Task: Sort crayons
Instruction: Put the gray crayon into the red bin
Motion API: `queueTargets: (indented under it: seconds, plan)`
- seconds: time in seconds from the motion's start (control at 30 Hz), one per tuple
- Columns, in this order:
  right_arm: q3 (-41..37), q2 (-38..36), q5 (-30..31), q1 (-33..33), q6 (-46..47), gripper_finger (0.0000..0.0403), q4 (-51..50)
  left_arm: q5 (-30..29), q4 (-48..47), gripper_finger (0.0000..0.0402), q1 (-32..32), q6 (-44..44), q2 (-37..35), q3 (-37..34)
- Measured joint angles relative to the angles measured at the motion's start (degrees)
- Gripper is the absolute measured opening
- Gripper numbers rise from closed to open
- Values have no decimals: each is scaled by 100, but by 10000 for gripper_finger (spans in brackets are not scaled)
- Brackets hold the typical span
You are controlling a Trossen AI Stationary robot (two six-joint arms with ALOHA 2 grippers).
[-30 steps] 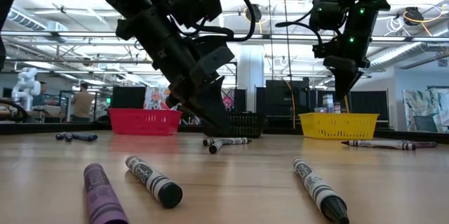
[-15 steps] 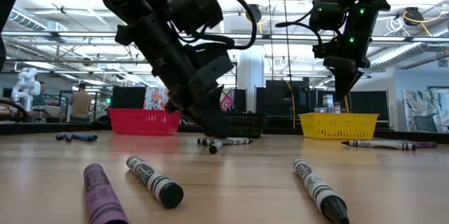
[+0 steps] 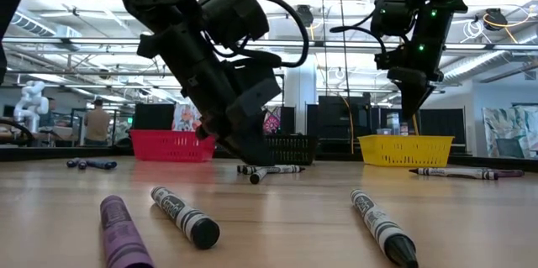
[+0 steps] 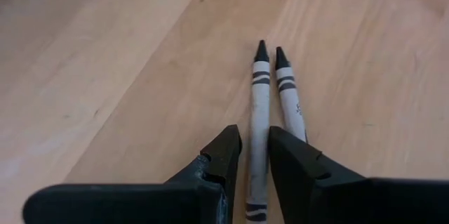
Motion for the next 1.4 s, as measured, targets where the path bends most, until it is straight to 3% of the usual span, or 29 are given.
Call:
queueTargets:
  seconds: [0.37, 0.8, 1.4]
  plan:
    - [0, 0, -2, 0, 0, 71, -2, -124, -86, 9, 40, 260, 12, -6]
    - [2, 0, -4, 1, -1, 71, -2, 53, -157, 4, 69, 879, -228, -36]
    - [1, 2, -4, 2, 81, 71, -2, 117, -1777, 1, 704, 1837, -1580, -47]
